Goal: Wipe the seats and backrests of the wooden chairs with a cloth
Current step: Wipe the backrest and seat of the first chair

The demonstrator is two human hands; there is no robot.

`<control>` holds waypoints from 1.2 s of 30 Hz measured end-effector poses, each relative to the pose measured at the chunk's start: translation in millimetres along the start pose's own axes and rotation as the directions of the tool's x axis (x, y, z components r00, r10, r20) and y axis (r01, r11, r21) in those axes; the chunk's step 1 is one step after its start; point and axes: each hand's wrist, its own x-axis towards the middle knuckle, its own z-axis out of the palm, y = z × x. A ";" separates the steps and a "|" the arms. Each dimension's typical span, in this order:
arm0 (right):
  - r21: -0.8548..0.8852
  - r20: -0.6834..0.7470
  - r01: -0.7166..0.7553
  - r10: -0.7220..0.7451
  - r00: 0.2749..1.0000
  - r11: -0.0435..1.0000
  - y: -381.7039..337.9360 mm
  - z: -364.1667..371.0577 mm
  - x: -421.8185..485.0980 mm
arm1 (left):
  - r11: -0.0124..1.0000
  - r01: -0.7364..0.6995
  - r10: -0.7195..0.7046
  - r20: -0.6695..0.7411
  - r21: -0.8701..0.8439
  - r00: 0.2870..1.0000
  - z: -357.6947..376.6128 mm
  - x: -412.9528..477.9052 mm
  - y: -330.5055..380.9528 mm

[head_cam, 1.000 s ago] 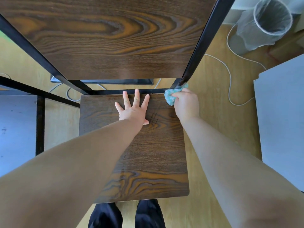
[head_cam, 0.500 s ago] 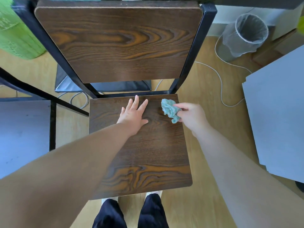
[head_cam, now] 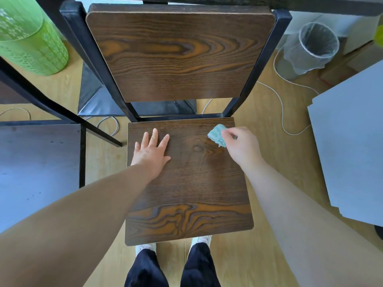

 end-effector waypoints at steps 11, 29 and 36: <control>0.432 -0.136 -0.223 0.308 0.942 0.874 -24.4 21.6 48.5 | 0.994 -0.057 0.059 -0.014 0.095 0.998 11.3 3.8 -17.3; -0.420 -0.239 0.248 -0.370 0.898 0.873 -24.9 47.4 80.5 | 0.990 -0.098 0.098 0.005 0.101 0.995 14.6 5.1 -20.4; -0.439 0.084 0.147 -0.123 0.989 0.886 -36.3 42.9 113.6 | 0.989 -0.100 0.099 0.014 0.107 0.995 15.5 5.8 -21.2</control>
